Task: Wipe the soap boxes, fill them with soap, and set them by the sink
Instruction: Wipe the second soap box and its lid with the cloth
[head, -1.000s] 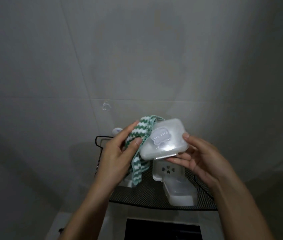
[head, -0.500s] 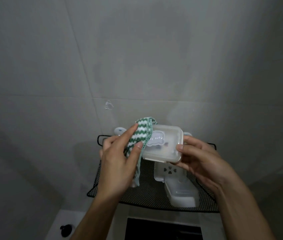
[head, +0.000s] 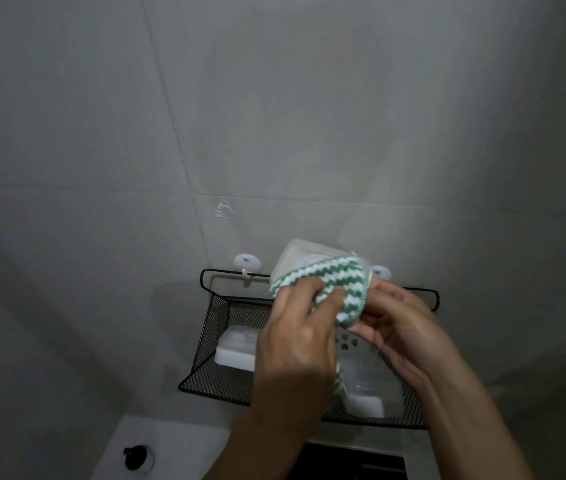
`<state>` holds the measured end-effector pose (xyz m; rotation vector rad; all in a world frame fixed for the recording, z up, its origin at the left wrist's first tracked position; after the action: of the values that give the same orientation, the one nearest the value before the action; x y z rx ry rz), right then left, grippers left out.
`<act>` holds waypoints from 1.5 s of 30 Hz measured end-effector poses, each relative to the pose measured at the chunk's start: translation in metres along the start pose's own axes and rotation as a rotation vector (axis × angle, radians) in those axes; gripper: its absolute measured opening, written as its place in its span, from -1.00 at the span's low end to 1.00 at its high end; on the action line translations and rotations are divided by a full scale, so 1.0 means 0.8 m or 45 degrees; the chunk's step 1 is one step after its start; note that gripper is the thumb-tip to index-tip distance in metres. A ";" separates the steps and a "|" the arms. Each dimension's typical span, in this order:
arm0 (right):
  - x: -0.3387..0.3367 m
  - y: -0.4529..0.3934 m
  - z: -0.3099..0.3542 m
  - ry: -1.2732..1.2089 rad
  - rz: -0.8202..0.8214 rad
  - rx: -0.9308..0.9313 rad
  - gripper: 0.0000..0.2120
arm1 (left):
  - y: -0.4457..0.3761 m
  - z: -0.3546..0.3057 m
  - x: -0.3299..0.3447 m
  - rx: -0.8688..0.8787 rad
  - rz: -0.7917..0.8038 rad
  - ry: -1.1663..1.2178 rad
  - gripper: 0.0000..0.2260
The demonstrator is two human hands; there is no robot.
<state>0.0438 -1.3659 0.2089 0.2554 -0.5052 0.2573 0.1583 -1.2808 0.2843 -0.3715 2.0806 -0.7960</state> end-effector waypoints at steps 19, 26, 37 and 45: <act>-0.005 0.006 0.013 0.096 0.020 0.060 -0.84 | -0.052 0.141 0.034 -0.735 0.360 1.245 -0.75; -0.026 0.001 0.018 0.010 -0.094 -0.006 -0.77 | -0.009 0.128 0.026 -0.642 0.069 0.950 -0.68; -0.005 0.005 0.013 0.093 0.095 0.084 -0.61 | -0.053 0.152 0.008 -0.691 0.125 0.990 -0.58; -0.023 0.006 0.014 -0.042 -0.003 0.082 -0.48 | -0.052 0.130 0.014 -0.447 0.704 0.974 -0.48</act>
<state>0.0217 -1.3677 0.2099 0.3234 -0.5296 0.2681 0.2351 -1.3597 0.2598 0.3932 2.8477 -0.2339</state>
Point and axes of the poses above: each hand's wrist, its own y-axis away from the middle knuckle, its own x-axis out of the palm, z = x × y, the point moved 9 cm from there along -y, towards the middle knuckle, and after that the axes turned 1 degree about z, right-handed, at the moved point
